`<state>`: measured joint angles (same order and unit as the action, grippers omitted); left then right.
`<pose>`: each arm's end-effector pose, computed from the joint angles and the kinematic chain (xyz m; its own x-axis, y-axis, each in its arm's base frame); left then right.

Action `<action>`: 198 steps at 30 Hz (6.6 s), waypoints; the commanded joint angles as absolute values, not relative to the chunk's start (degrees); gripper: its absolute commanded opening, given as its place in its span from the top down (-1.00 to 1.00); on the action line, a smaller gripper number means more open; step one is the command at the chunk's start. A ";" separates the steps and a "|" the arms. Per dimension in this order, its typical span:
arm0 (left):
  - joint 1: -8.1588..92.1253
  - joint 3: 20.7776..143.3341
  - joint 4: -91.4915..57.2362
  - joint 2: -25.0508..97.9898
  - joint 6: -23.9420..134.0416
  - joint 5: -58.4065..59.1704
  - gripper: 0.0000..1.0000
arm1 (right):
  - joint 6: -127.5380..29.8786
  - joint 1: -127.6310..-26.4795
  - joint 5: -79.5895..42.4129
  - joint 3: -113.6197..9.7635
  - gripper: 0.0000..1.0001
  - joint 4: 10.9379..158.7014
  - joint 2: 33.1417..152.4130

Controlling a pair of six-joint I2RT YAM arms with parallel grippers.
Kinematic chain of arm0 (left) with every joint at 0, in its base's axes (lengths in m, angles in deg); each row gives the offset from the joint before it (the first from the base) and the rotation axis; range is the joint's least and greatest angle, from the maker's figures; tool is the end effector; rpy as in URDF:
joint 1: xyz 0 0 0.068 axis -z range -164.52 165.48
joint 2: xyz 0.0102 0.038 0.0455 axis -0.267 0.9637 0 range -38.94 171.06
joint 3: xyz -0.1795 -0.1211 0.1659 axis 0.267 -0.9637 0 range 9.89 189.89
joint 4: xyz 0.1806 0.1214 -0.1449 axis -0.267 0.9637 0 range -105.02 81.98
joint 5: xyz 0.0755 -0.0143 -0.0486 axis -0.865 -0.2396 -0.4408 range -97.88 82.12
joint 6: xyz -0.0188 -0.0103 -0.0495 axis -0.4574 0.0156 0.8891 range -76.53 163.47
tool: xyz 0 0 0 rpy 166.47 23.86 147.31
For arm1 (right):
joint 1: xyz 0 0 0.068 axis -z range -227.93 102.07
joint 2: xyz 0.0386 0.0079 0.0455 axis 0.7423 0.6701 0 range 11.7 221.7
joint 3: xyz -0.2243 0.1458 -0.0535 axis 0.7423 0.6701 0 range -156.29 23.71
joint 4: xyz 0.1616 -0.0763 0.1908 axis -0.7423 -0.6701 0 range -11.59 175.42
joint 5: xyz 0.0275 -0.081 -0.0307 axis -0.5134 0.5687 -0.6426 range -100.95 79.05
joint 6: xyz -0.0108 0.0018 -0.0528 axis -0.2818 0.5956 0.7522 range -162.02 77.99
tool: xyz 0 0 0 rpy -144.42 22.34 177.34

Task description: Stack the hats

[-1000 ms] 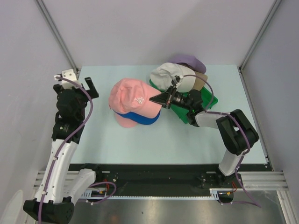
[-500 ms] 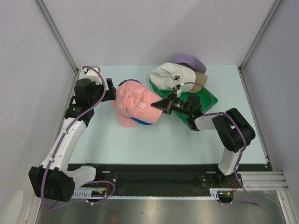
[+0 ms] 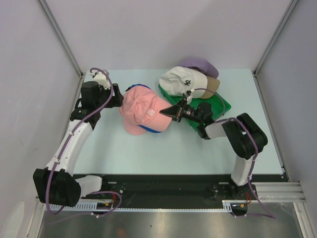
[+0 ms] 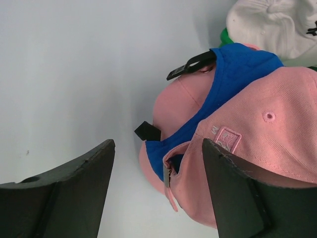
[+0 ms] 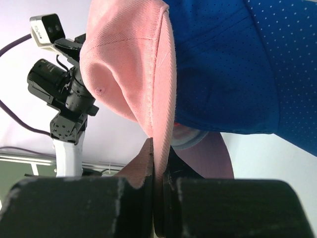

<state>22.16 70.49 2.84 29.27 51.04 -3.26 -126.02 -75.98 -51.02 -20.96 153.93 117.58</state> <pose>0.2694 -0.0345 0.3385 -0.4482 -0.0797 -0.8904 0.1302 0.9796 -0.1533 0.3098 0.1911 0.1944 -0.9067 0.3792 -0.1848 -0.2079 -0.0204 0.9779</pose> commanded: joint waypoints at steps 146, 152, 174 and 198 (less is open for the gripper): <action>26.03 75.10 -1.05 31.38 53.05 1.79 -0.93 | -128.76 -83.44 4.17 1.38 1.00 137.63 101.78; 26.03 75.10 -1.05 31.29 52.96 1.79 -0.93 | -127.62 -85.28 6.98 1.03 1.00 133.85 102.84; 31.12 79.57 1.32 32.43 51.03 1.70 -0.94 | -121.03 -92.75 8.39 -6.18 1.00 129.80 98.53; 45.19 99.18 5.72 56.68 48.13 -1.73 -0.97 | -108.57 -98.55 21.02 -1.61 -0.40 122.71 84.49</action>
